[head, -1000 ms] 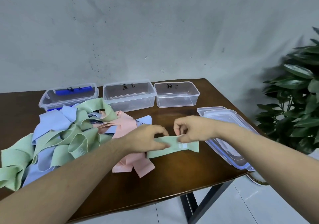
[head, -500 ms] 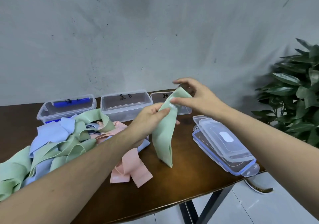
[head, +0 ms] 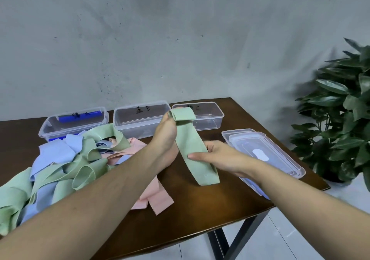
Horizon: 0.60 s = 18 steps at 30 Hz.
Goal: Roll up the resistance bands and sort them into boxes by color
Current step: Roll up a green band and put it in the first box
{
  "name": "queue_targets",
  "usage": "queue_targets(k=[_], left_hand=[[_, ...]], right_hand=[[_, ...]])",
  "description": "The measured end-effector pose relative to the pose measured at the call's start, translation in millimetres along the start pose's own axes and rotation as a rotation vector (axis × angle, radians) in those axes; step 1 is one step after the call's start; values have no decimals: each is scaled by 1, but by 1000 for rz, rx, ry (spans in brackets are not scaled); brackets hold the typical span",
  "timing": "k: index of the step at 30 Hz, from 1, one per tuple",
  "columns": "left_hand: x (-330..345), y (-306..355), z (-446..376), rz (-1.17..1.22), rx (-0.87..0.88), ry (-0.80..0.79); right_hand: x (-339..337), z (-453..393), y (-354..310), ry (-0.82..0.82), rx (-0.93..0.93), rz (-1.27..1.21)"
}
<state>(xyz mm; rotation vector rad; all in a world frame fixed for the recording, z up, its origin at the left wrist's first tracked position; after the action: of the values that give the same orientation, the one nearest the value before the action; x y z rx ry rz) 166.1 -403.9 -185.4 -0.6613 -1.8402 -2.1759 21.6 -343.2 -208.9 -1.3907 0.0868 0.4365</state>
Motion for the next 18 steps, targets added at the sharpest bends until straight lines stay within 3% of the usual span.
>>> queue_targets(k=[9,18], left_hand=[[-6,-21,-23,-11,-54,124],[-3,-50,-47,-79,-74,201]], right_hand=[[7,3,24,-91,168,-132],[-2,0,46,-56,185,4]])
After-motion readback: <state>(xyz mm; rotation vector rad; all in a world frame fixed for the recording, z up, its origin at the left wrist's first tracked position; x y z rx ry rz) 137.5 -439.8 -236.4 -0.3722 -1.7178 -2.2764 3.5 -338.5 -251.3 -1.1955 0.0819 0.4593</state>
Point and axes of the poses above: each hand's wrist, its own z-axis away from the middle knuckle, its own x-axis out of the palm, y = z × x, the point moved 2 cm from there along -z, towards the middle knuckle, and after that the axes turned 4 degrees about y, right-handed, at the moved point
